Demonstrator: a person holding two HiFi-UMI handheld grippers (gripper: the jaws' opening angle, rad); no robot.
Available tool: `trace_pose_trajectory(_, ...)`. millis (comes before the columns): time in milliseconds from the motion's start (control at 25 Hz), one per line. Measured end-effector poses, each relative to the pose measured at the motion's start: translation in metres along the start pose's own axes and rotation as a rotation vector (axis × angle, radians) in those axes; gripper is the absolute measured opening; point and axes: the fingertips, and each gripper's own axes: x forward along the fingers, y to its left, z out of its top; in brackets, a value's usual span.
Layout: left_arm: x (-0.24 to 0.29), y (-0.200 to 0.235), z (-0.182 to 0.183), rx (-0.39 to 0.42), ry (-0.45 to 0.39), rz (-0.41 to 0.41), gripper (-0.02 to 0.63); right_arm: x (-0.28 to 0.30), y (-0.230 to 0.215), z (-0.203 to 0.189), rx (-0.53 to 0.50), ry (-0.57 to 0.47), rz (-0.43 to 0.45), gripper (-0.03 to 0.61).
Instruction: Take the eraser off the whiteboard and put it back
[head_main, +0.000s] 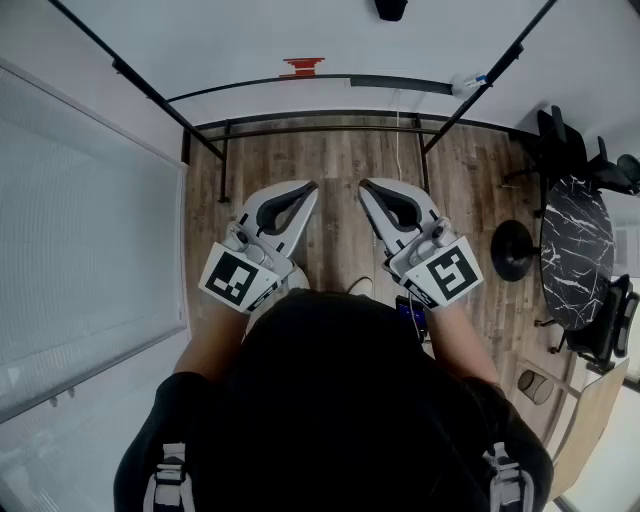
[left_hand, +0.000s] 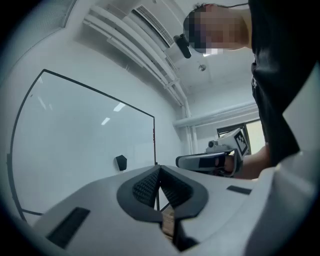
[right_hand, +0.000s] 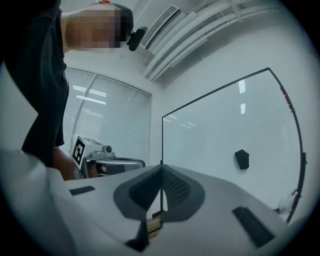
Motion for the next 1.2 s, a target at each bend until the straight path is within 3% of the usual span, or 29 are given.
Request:
trace_pose_trajectory(520, 0.009, -0.018, -0.007, -0.008, 0.036, -0.019, 0.000, -0.019, -0.001, -0.011, 0.018, 0.027, 0.010, -0.008)
trace_pose_trajectory(1200, 0.059, -0.061, -0.011, 0.019, 0.051, 0.055, 0.000, -0.078, -0.039, -0.019, -0.006, 0.006, 0.039, -0.008)
